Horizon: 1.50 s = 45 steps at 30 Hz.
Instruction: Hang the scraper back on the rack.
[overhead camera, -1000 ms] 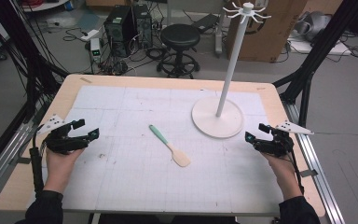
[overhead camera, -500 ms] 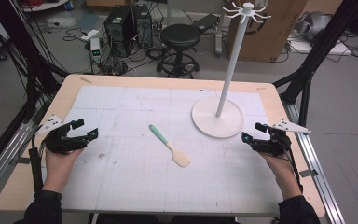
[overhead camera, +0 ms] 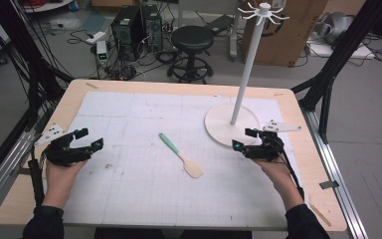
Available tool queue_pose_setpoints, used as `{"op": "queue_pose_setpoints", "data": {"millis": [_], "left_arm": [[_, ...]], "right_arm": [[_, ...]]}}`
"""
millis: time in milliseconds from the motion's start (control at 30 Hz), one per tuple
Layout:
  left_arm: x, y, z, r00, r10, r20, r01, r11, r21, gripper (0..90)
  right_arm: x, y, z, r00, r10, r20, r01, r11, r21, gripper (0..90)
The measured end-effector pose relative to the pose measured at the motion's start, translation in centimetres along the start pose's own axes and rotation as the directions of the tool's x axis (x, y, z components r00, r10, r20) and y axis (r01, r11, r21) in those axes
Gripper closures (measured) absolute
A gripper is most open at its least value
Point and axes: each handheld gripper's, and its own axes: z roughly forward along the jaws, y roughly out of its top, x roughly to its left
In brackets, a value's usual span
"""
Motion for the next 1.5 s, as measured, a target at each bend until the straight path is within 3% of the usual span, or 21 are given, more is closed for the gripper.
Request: {"op": "queue_pose_setpoints", "data": {"millis": [167, 200, 300, 500, 800, 1033, 1333, 1500], "left_arm": [[0.2, -0.1, 0.2, 0.9999, -0.014, -0.002, 0.014, 0.9999, -0.003, 19.7], [0.2, -0.1, 0.3, 0.9999, -0.012, 0.001, 0.012, 0.9999, 0.0, 19.7], [0.2, -0.1, 0.3, 1.0, -0.009, 0.002, 0.009, 1.0, 0.001, 19.7], [0.2, -0.1, 0.2, 0.9999, -0.017, 0.003, 0.017, 0.9998, -0.006, 19.7], [0.1, -0.1, 0.3, 0.9998, -0.018, 0.008, 0.018, 0.9998, 0.001, 19.8], [0.1, -0.1, 0.4, 0.9998, -0.014, 0.011, 0.014, 0.9999, 0.008, 19.8], [0.1, -0.1, 0.4, 0.9998, -0.014, 0.012, 0.013, 0.9999, 0.008, 19.8], [0.1, -0.2, 0.4, 0.9999, -0.012, 0.012, 0.011, 0.9999, 0.011, 19.8]], "right_arm": [[1.5, 0.7, 2.2, 0.9994, 0.017, -0.029, -0.016, 0.9994, 0.03, 18.2], [2.2, 1.0, 3.2, 0.9982, 0.028, -0.052, -0.026, 0.9992, 0.031, 18.3], [3.3, 1.3, 4.8, 0.9972, 0.018, -0.072, -0.015, 0.999, 0.042, 18.2], [5.0, 1.3, 7.4, 0.9963, -0.005, -0.086, 0.012, 0.9972, 0.074, 18.2], [6.8, 1.2, 10.0, 0.9956, -0.021, -0.091, 0.034, 0.9895, 0.141, 17.5], [8.3, 0.9, 12.2, 0.9955, -0.037, -0.087, 0.054, 0.9772, 0.205, 18.1], [9.8, 0.4, 14.2, 0.9943, -0.055, -0.091, 0.078, 0.9585, 0.274, 35.9], [10.6, 0.0, 15.0, 0.9937, -0.082, -0.077, 0.103, 0.9409, 0.323, 45.1]]}}
